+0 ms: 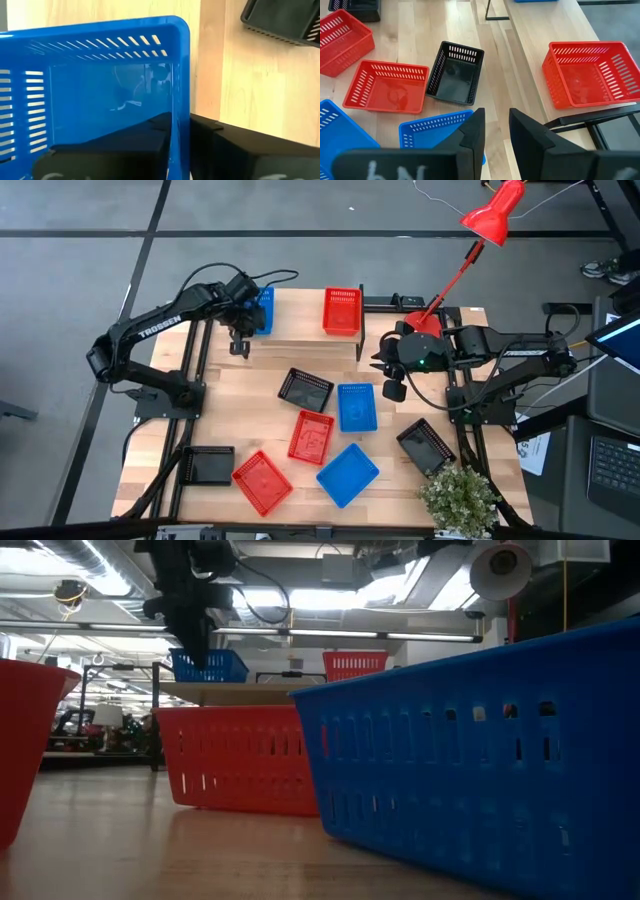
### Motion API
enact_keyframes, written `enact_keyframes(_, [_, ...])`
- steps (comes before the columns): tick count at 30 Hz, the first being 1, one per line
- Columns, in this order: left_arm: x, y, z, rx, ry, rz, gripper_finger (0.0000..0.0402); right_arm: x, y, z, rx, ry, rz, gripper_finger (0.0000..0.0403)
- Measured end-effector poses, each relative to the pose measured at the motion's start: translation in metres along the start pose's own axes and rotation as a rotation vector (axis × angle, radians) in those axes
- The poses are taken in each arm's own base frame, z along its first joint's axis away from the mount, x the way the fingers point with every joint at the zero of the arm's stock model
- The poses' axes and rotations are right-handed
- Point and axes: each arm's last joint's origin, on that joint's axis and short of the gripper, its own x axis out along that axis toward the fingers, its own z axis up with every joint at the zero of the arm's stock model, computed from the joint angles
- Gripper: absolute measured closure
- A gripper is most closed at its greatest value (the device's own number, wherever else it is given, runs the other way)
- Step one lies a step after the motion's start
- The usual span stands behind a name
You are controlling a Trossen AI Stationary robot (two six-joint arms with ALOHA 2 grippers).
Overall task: Stack baskets on shelf by color
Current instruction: Put the top left blue bin on the shelf, then put the top black bin on the shelf
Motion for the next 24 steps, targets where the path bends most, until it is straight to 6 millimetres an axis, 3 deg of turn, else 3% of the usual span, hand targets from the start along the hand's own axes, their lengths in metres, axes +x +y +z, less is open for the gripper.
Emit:
enact_keyframes(7, [-0.004,0.0,0.0,-0.004,-0.003,0.017,0.0338,0.0,0.0,0.0,0.002,0.0,0.0,0.0315])
enact_keyframes(18, [-0.064,0.006,0.016,-0.067,-0.082,0.055,0.0335,0.0,0.0,0.0,0.002,0.002,0.008,0.0315])
enact_keyframes(24, [-0.083,-0.002,0.018,-0.121,-0.075,0.024,0.0335,0.003,0.001,0.001,0.0,-0.001,0.008,0.0315])
